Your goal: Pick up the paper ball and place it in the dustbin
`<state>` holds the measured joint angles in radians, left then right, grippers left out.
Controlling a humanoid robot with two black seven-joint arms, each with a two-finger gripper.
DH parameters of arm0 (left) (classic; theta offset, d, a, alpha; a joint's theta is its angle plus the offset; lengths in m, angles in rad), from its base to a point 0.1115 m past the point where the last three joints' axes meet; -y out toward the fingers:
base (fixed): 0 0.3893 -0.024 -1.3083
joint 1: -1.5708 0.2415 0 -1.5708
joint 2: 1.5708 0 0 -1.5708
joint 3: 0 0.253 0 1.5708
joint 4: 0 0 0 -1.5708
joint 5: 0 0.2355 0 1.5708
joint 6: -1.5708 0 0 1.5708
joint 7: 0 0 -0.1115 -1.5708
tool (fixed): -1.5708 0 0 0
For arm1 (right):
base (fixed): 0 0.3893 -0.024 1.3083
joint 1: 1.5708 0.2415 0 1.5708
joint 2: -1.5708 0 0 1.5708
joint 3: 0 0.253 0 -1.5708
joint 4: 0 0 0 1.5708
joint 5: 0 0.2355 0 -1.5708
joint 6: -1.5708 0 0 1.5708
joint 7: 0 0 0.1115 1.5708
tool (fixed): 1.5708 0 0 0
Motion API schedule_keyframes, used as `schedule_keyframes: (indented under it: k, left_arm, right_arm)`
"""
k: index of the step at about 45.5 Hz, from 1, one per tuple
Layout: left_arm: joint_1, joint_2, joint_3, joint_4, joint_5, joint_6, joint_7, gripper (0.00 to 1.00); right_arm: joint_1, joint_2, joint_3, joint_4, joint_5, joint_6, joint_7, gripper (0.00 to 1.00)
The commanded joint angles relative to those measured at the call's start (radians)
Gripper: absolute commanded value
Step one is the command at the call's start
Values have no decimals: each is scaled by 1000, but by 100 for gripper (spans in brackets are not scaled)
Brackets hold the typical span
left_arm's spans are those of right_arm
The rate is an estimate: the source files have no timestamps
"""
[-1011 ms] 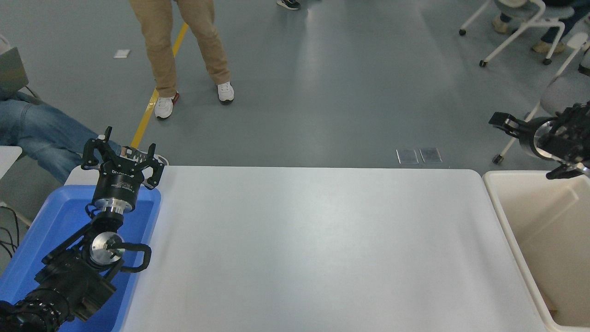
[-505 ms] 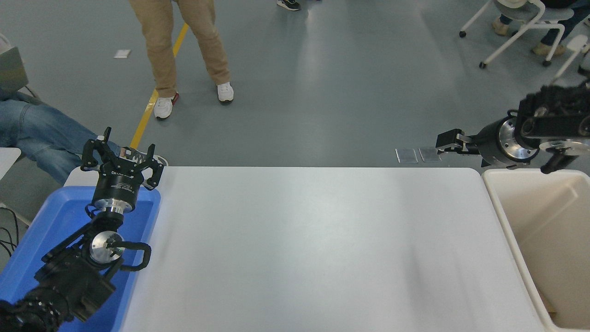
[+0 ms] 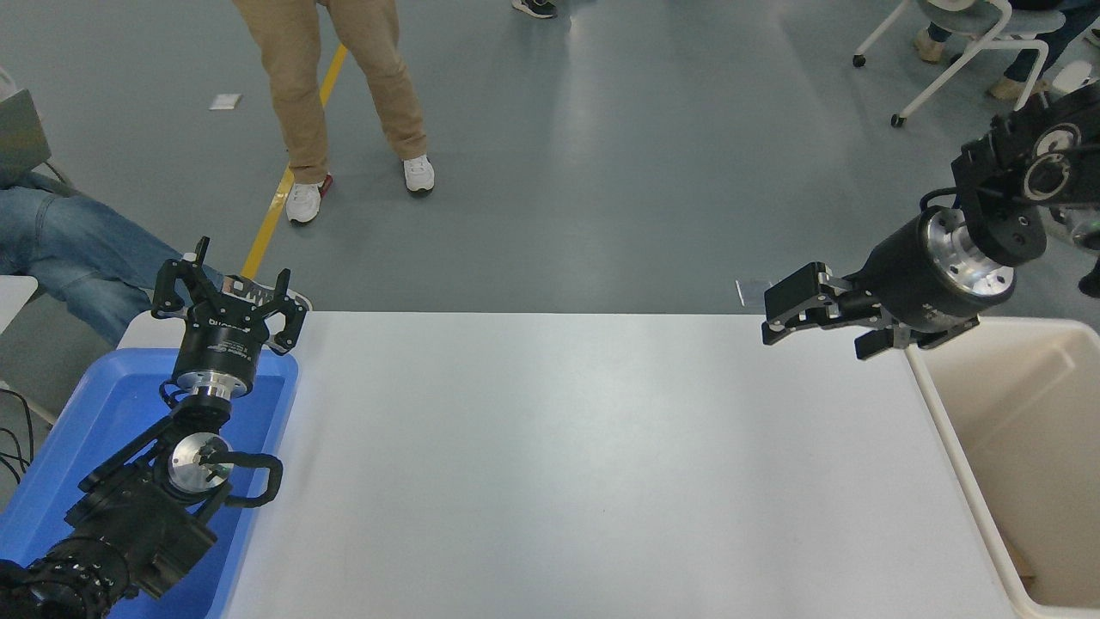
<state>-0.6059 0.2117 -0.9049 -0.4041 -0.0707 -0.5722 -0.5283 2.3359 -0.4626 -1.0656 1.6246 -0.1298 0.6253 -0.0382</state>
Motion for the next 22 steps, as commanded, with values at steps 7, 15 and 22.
schedule_keyframes:
  k: [7, 15, 22]
  left_arm:
    - [0, 0, 0, 1, 0, 0, -1, 99]
    - [-1, 0, 0, -1, 0, 0, -1, 99]
    - [0, 0, 0, -1, 0, 0, -1, 99]
  right_arm:
    - [28, 64, 42, 14, -1, 47, 0, 100]
    - [23, 68, 42, 9, 2, 47, 0, 100]
    - [16, 61, 42, 8, 4, 45, 0, 100]
